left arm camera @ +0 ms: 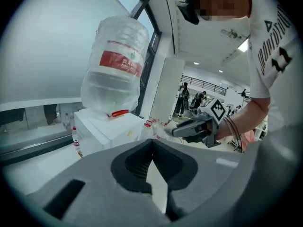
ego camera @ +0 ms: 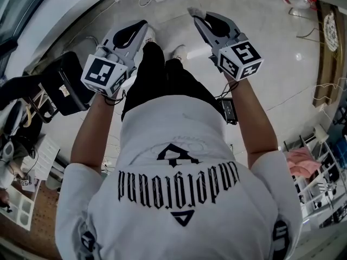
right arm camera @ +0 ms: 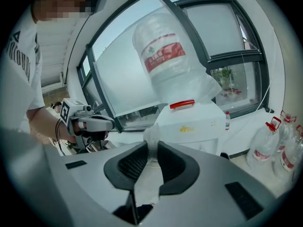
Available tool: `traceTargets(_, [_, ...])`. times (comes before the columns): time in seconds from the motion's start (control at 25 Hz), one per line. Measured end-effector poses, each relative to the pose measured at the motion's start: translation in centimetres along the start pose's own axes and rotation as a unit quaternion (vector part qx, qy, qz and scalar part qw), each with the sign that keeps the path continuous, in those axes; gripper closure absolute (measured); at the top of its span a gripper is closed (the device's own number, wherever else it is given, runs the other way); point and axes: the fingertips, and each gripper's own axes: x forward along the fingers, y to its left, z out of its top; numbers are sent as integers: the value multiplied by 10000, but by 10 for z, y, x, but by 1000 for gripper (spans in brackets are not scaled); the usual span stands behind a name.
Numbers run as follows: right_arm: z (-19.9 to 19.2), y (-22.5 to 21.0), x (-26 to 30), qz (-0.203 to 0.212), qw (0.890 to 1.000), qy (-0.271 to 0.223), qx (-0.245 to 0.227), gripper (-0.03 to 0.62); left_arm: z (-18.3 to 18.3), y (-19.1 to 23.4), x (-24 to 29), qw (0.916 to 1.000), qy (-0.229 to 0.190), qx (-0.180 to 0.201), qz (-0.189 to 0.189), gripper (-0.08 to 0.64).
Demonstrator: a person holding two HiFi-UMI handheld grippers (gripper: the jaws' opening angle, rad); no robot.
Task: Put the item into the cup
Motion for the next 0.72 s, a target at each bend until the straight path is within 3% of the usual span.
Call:
traceTargets(0.52, [-32, -21, 57, -80, 9992, 360, -175, 521, -40, 33, 41, 9989, 275, 117, -372, 546])
traceTargets(0.72, [-48, -35, 78, -160, 9988, 447, -152, 520, -54, 36, 61, 9967, 350, 339, -655, 546])
